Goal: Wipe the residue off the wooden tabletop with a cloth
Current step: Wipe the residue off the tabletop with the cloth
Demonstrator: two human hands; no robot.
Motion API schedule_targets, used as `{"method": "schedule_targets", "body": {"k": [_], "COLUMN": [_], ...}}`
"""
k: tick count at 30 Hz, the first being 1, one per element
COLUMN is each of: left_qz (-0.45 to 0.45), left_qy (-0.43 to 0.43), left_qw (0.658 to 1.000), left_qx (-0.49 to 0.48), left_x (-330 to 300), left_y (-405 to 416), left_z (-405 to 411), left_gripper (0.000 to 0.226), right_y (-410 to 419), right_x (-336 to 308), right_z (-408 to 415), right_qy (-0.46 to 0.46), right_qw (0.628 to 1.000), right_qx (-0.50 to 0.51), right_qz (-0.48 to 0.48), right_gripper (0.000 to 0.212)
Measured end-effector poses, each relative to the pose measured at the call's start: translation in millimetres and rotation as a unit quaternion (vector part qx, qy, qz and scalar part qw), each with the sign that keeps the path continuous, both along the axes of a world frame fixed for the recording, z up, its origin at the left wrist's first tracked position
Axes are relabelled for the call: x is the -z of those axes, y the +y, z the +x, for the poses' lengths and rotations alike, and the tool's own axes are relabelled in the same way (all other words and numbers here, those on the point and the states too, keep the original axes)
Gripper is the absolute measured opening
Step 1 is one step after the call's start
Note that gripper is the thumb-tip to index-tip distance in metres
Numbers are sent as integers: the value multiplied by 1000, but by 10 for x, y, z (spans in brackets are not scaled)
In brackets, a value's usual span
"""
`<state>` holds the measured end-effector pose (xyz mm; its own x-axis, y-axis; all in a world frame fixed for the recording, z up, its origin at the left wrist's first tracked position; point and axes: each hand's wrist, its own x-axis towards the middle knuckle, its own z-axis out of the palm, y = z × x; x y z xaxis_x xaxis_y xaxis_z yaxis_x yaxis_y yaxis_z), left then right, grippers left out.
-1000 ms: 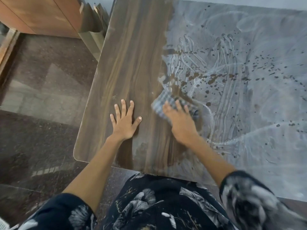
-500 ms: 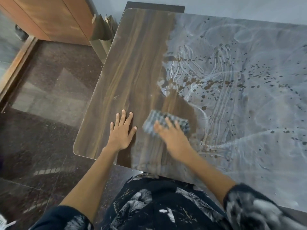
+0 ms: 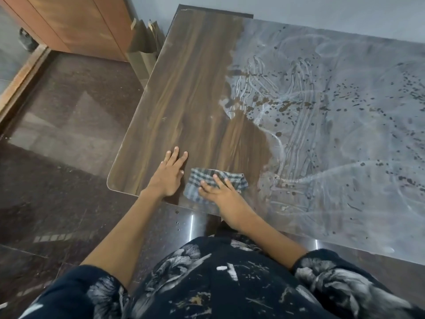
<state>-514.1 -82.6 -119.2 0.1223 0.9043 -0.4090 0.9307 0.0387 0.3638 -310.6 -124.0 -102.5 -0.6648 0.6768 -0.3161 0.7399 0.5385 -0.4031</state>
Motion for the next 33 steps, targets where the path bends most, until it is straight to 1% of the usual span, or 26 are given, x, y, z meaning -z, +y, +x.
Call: {"method": "schedule_targets", "body": {"k": [5,7,9,11,13,14,16,17,18,20,21,22,25,27,28,30,33], "left_qz": [-8,-10,-11,-11,-9,-8,-7,-5,-2,1,2,5,10,9,9,17,20], "left_qy": [-17,-26,-29,-33,-38,-42,-52,-57,-63,-71,-72,-72,-63,-61,-65,-56,-9], "left_qw": [1000,999,999,998,998,998,998,998,997,997,997,997,998,998,998,996,994], "left_qx": [22,31,38,44,48,47,41,39,36,31,30,30,30,11,-12,-68,-111], "left_x": [23,32,22,22,30,38,59,68,72,83,87,94,111,101,85,40,-39], "left_y": [-219,-281,-344,-413,-507,-553,-630,-669,-705,-742,-758,-771,-781,-780,-776,-743,-679], "left_z": [-79,-116,-162,-199,-234,-250,-286,-302,-318,-332,-336,-337,-333,-297,-260,-122,170], "left_gripper": [55,55,56,56,56,56,56,55,55,55,54,54,54,55,56,56,55], "right_y": [-315,-457,-499,-356,-144,-102,-155,-265,-407,-655,-729,-777,-853,-753,-644,-398,-248], "right_x": [200,119,-22,-33,63,118,173,214,209,217,216,233,120,42,2,-29,-39], "right_z": [206,391,596,698,572,418,43,-119,-252,-305,-224,-94,312,494,528,478,176], "right_qy": [11,7,14,10,-25,-42,-35,-25,-14,-11,-10,-7,29,37,24,-2,-17], "right_qw": [999,1000,997,983,976,973,969,975,982,995,996,996,985,970,964,957,961], "right_qx": [-35,-17,69,180,213,222,241,221,186,86,66,69,169,241,266,291,274], "right_qz": [14,16,26,32,38,39,26,23,29,46,52,54,23,7,-1,-1,6], "right_gripper": [74,78,80,70,57,57,75,84,87,82,78,74,54,49,49,49,47]}}
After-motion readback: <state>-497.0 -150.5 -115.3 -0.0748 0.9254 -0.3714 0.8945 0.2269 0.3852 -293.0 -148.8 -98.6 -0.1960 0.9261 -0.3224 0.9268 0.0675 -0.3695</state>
